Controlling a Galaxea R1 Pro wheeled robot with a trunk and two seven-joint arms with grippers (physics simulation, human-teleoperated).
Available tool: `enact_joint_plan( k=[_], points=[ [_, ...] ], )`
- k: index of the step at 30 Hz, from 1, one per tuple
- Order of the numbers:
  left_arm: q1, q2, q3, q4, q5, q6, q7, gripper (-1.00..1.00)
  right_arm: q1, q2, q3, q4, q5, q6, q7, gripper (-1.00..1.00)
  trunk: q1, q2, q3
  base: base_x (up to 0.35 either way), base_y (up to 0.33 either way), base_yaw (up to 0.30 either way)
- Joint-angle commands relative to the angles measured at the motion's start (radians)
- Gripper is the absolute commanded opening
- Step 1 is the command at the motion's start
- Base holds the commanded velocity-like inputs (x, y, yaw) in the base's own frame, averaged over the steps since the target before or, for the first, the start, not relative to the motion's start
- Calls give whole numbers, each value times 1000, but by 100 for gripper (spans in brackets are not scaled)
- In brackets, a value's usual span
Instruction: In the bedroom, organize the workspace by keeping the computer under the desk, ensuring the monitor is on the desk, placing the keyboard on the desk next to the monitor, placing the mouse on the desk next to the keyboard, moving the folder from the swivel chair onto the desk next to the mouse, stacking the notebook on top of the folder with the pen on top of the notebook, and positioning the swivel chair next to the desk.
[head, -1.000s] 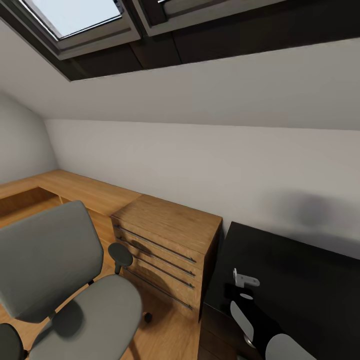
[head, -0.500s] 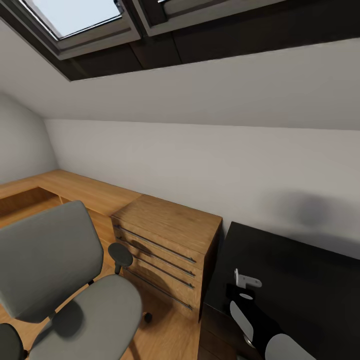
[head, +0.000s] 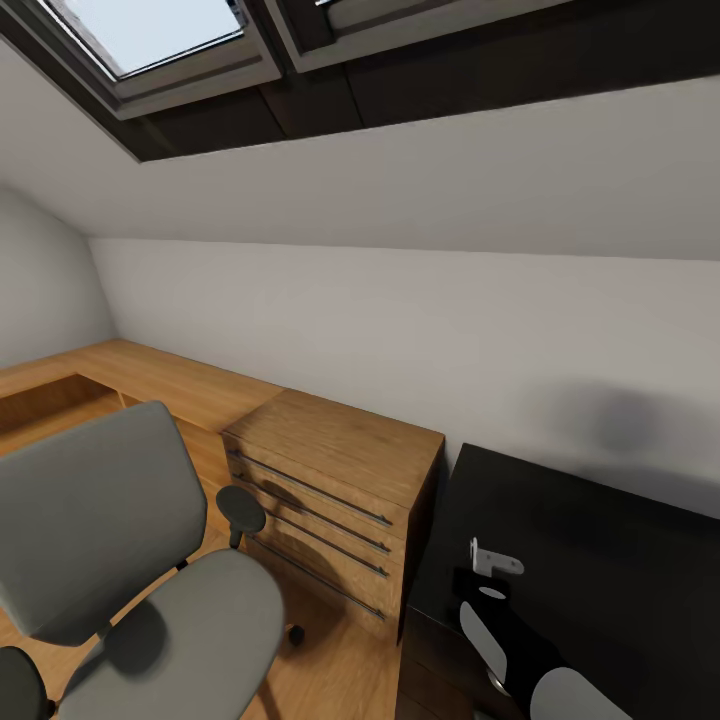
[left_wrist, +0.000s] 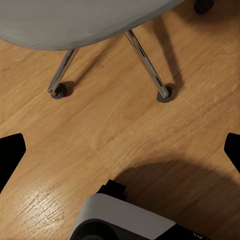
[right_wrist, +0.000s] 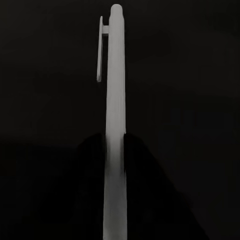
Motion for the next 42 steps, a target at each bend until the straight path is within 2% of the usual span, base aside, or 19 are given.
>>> enact_joint_plan(
  k=[1, 11, 16, 19, 22, 23, 26, 30, 31, 35, 42],
  points=[
    [0, 1, -5, -2, 11, -4, 6, 100, 0, -1, 5, 39, -11, 9, -7, -100, 0, 0, -1, 0, 0, 0],
    [0, 1, -4, -2, 11, -4, 6, 100, 0, -1, 5, 39, -11, 9, -6, -100, 0, 0, -1, 0, 0, 0],
    [0, 1, -4, -2, 11, -4, 6, 100, 0, -2, 5, 33, -11, 8, -5, -100, -19, 35, 15, 0, 0, 0],
    [0, 1, -5, -2, 10, -4, 6, 100, 0, -4, 3, -5, -12, 9, -5, -100, -30, 56, 24, 0, 0, 0],
    [0, 1, -5, -2, 10, -4, 6, 100, 3, -7, 2, -74, -12, 16, -7, -100, -42, 77, 33, 0, 0, 0],
    [0, 1, -5, -2, 10, -3, 6, 100, 7, -9, 1, -139, -11, 35, -8, -100, -46, 84, 37, 0, 0, 0],
    [0, 1, -5, -2, 10, -3, 6, 100, 28, -13, 0, -255, -10, 91, -14, -100, -57, 105, 46, 0, 0, 0],
    [0, 1, -5, -2, 10, -4, 6, 100, 90, -24, -1, -406, -11, 178, -43, -100, -73, 133, 58, 0, 0, 0],
    [0, 1, -5, -2, 10, -3, 6, 100, 121, -27, 0, -472, -11, 210, -61, -100, -76, 140, 62, 0, 0, 0],
    [0, 1, -5, -2, 11, -3, 5, 100, 175, -31, 1, -608, -14, 253, -92, -100, -92, 168, 74, 0, 0, 0],
    [0, 1, -5, -2, 11, -2, 5, 100, 223, -31, 3, -691, -15, 278, -105, -100, -119, 217, 96, 0, 0, 0]
  ],
)
